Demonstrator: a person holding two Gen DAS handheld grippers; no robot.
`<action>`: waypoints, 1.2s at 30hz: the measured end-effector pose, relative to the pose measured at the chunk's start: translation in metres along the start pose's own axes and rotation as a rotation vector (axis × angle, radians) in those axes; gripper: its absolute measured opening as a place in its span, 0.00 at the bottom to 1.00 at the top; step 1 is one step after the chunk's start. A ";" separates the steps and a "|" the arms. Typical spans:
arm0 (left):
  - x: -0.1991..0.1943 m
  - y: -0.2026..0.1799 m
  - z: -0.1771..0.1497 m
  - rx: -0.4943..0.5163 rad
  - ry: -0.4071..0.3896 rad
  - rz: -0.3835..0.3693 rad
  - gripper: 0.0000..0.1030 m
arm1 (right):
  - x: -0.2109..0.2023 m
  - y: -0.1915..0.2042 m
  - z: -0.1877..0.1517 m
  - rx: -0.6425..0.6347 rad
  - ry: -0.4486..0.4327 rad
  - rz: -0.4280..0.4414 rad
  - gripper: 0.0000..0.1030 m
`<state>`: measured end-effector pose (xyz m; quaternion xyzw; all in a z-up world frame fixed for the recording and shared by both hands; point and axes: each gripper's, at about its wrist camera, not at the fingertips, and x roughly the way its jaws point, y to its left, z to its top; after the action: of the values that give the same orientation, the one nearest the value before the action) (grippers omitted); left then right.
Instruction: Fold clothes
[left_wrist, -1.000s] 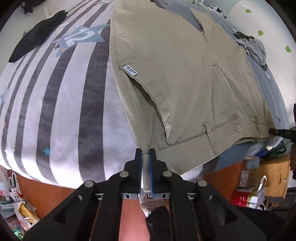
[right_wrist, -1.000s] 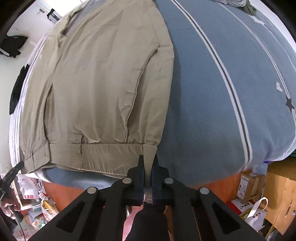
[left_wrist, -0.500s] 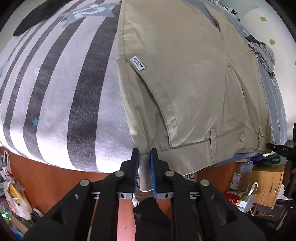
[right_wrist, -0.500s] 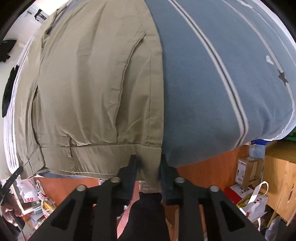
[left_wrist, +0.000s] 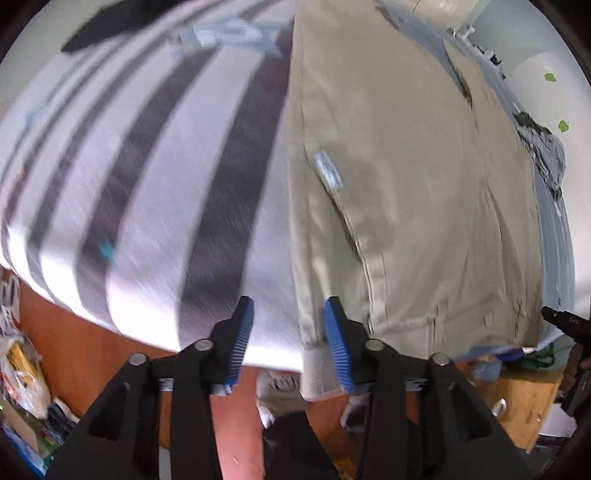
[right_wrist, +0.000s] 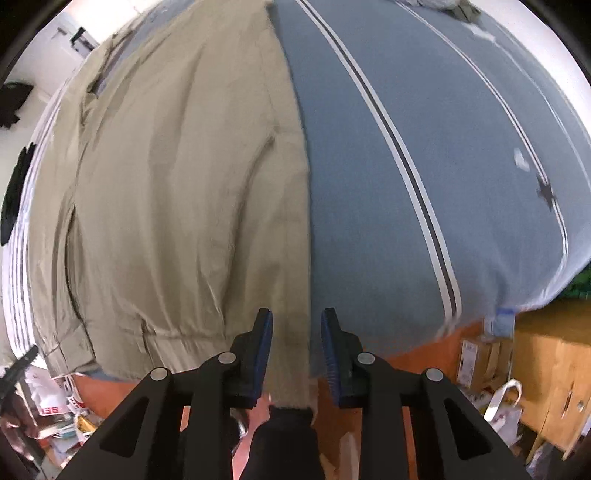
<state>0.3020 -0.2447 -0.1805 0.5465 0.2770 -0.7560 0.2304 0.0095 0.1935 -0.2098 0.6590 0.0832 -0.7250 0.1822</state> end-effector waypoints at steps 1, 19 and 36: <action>-0.002 0.000 0.006 0.000 -0.017 0.003 0.52 | -0.001 0.003 0.005 -0.006 -0.010 -0.003 0.36; 0.042 -0.033 0.055 0.054 0.018 -0.091 0.52 | 0.025 0.034 0.061 -0.045 -0.007 -0.014 0.48; 0.044 -0.026 0.054 -0.127 0.045 -0.134 0.40 | 0.014 0.020 0.066 -0.012 -0.044 0.015 0.48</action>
<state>0.2345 -0.2637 -0.2050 0.5279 0.3654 -0.7381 0.2073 -0.0448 0.1493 -0.2132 0.6422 0.0786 -0.7376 0.1933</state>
